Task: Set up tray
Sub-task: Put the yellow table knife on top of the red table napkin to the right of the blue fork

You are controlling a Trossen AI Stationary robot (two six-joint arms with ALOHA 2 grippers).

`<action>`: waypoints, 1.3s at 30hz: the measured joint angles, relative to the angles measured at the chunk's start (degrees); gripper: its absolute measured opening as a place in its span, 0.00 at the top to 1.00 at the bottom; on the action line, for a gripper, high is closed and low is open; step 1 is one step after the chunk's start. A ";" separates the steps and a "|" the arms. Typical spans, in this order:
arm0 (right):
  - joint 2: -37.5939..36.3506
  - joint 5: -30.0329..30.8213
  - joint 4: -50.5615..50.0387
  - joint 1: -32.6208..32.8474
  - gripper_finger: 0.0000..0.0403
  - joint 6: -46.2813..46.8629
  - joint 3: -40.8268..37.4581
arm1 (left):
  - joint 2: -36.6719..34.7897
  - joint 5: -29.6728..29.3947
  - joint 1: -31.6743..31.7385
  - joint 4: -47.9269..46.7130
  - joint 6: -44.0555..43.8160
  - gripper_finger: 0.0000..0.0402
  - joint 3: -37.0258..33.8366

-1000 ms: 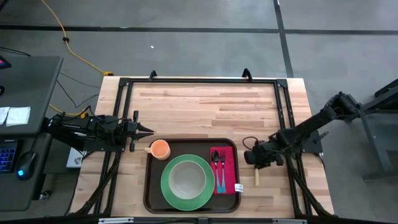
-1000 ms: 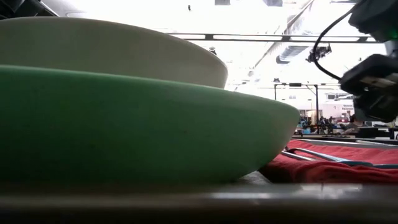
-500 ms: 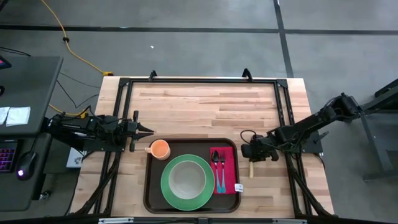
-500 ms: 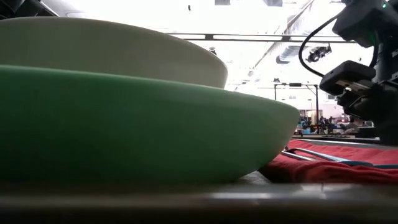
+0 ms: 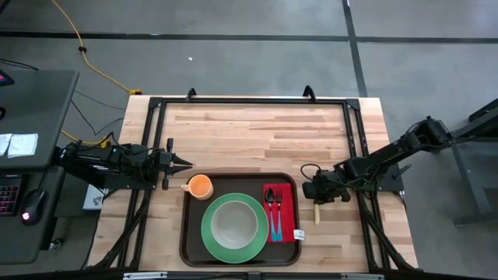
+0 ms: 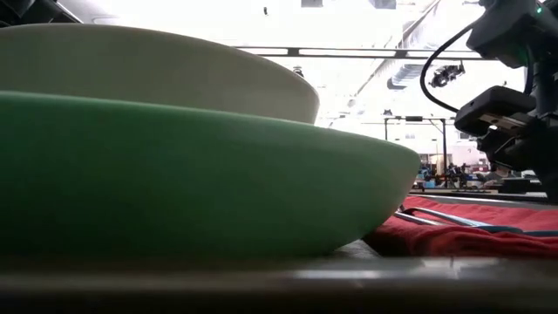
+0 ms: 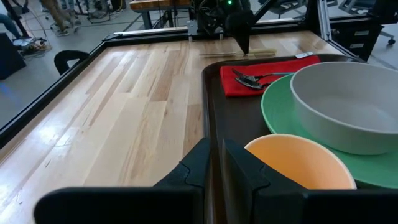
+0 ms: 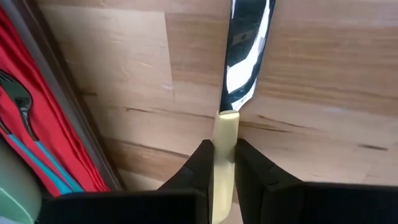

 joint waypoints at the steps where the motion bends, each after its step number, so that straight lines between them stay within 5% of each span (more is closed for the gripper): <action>1: 0.00 -0.29 0.00 0.00 0.93 -0.12 0.00 | 0.00 0.00 0.02 -0.02 0.00 0.82 0.00; 29: 0.00 4.51 9.14 0.02 0.93 -3.90 -0.02 | -0.01 0.09 0.00 0.10 -0.21 0.82 0.00; 39: 0.00 8.46 21.09 0.02 0.93 -4.79 -0.04 | -0.02 0.26 0.00 0.44 -0.35 0.82 0.00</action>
